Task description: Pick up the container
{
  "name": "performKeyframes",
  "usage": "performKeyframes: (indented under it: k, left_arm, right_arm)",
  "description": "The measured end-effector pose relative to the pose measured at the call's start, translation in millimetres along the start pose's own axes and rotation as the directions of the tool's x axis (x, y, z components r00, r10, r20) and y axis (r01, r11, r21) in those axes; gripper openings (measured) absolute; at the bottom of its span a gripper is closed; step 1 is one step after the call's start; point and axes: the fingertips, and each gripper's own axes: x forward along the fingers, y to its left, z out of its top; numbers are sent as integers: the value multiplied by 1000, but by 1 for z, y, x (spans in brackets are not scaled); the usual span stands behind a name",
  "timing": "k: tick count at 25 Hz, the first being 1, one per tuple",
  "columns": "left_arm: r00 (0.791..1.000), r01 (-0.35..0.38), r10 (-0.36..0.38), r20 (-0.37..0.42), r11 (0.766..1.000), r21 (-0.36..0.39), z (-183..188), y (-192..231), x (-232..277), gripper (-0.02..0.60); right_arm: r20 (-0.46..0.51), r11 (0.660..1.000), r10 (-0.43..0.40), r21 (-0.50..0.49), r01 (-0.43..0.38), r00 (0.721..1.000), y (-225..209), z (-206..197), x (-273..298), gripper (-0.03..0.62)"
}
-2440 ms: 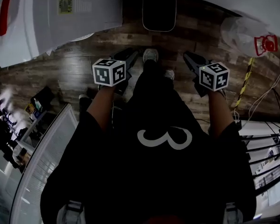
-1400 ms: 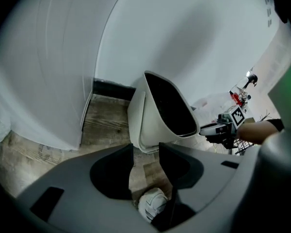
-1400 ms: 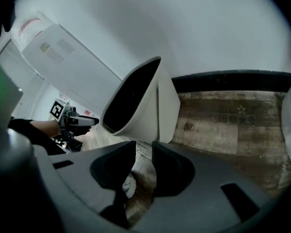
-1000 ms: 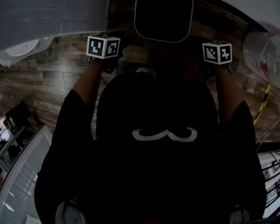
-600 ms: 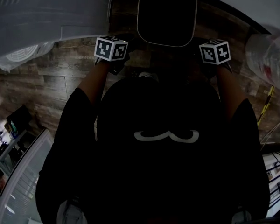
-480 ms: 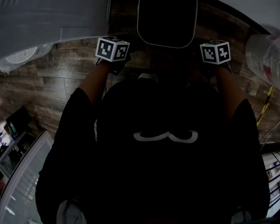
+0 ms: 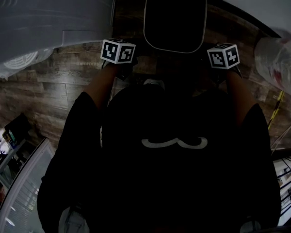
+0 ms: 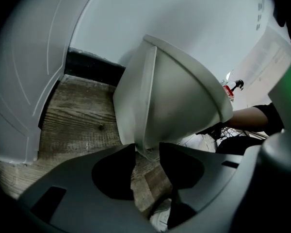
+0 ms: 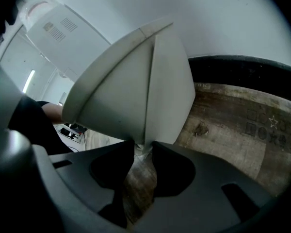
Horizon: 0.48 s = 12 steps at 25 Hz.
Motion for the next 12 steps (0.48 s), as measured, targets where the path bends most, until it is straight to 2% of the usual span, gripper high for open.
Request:
performKeyframes:
  k: [5,12]
  left_arm:
    - [1000,10,-10,2,1000,-6,-2,-2,-2,152]
    - [999,34,-34,10,999,29,-7,-23,-21,146]
  right_arm:
    - [-12,999,15,-31,-15,1000,5,-2,-3,129]
    - [-49,986,53,-158,-60,997,27,-8,-19,130]
